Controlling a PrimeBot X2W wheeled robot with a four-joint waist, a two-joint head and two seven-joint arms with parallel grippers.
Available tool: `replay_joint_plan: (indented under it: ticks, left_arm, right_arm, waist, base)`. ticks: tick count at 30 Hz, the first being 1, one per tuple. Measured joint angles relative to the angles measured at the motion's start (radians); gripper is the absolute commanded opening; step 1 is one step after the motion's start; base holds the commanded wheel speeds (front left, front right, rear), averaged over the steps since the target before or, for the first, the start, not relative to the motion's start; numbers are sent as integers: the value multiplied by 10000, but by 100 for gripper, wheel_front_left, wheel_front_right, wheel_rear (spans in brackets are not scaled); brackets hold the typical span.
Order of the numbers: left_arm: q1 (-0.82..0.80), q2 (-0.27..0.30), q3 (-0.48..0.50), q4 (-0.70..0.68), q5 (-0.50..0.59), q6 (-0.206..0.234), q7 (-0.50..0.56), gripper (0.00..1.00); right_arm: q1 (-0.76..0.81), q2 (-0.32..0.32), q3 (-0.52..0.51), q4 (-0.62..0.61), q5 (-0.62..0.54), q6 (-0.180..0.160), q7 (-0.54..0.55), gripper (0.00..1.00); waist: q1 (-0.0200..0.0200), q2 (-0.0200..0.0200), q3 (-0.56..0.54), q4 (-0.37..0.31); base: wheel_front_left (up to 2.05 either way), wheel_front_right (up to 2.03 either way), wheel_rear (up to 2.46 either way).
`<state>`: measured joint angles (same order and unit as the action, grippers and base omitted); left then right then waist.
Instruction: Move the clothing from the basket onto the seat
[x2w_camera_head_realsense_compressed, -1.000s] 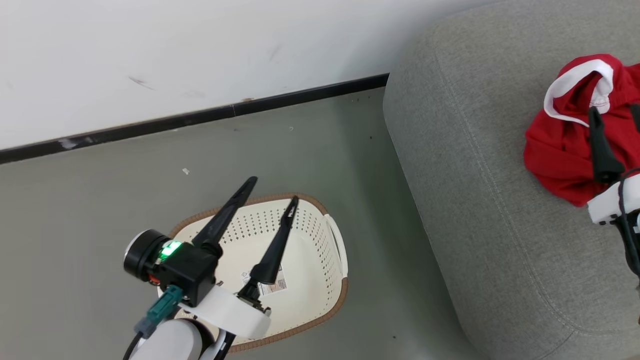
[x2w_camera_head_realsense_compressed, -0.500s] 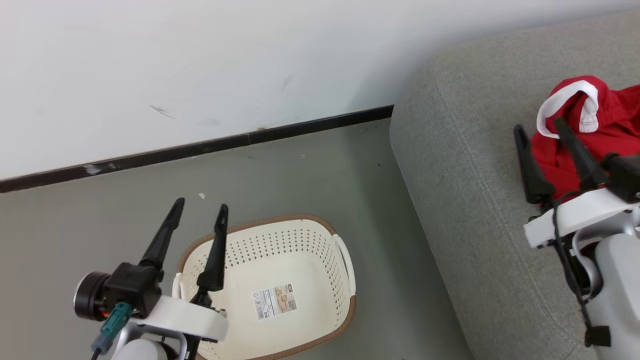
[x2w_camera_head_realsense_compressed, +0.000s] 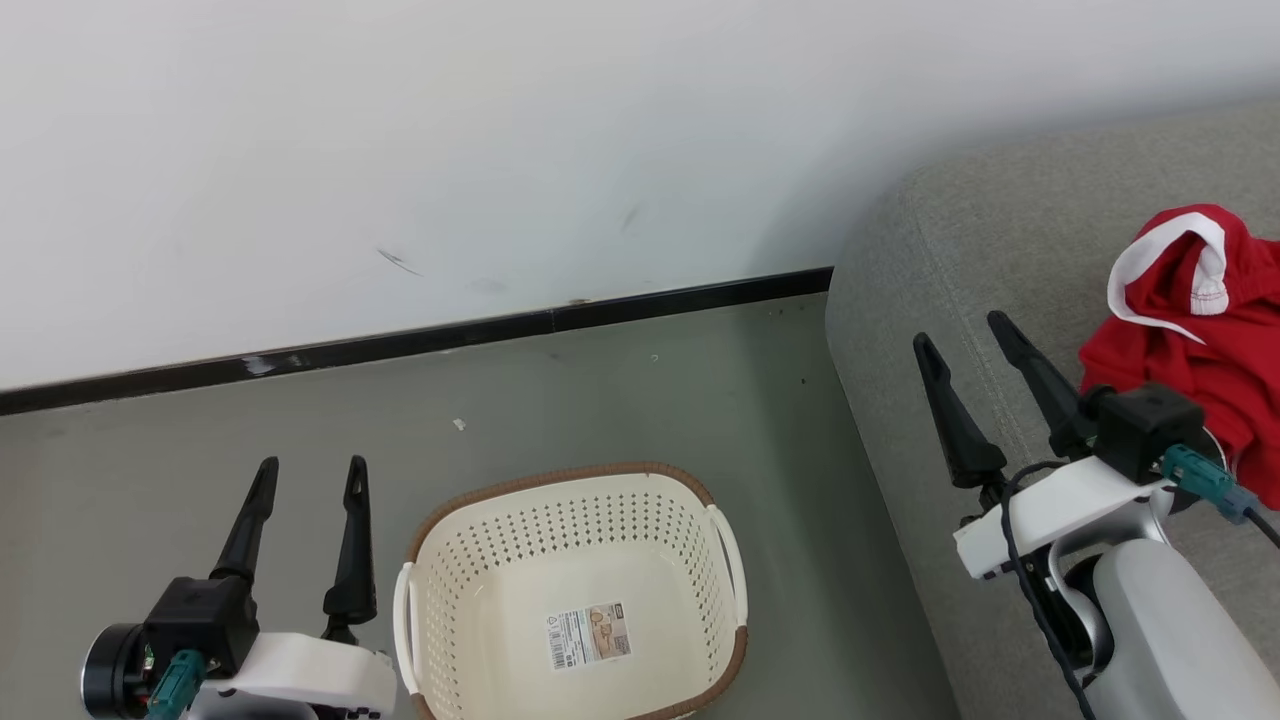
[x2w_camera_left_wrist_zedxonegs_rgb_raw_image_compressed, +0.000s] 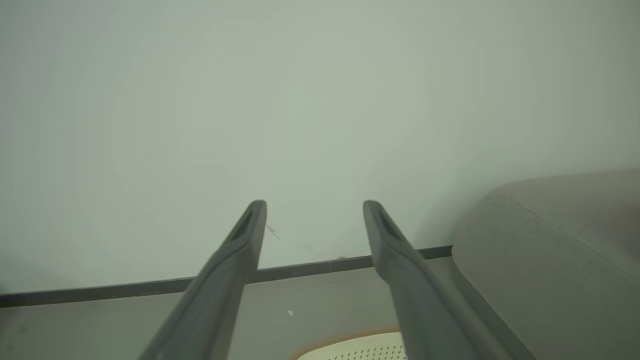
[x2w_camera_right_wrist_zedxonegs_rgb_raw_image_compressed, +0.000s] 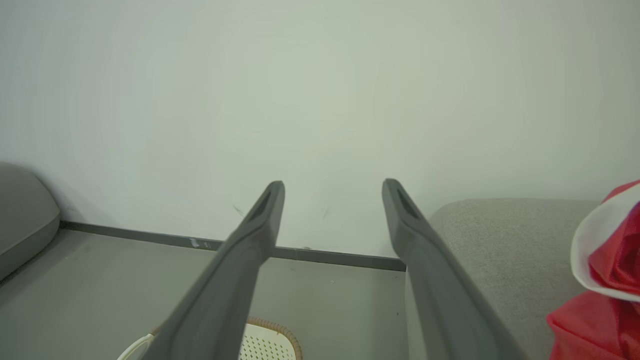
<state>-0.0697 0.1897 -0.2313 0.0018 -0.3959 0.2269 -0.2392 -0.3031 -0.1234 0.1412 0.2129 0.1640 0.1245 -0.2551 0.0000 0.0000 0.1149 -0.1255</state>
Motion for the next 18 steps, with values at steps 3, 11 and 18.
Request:
replay_joint_plan:
  ticks: [3, 11, 18]
  left_arm:
    - [211, -2, 182, 123, -27, 94, -8, 100]
    - [653, -6, 430, 357, -102, 201, -59, 100]
    - [979, -38, 502, 510, -123, 201, -86, 100]
  right_arm:
    - [232, 134, 0, -98, -128, 0, 0, 100]
    - [1005, 228, -27, -211, -410, -2, 0, 100]
    - [1800, 464, -481, -476, -510, -2, 0, 100]
  waist:
    - [0, 0, -156, 137]
    - [0, 0, -529, 434]
    - [0, 0, -877, 688]
  base:
    - [0, 0, 0]
    - [0, 0, 0]
    - [0, 0, 0]
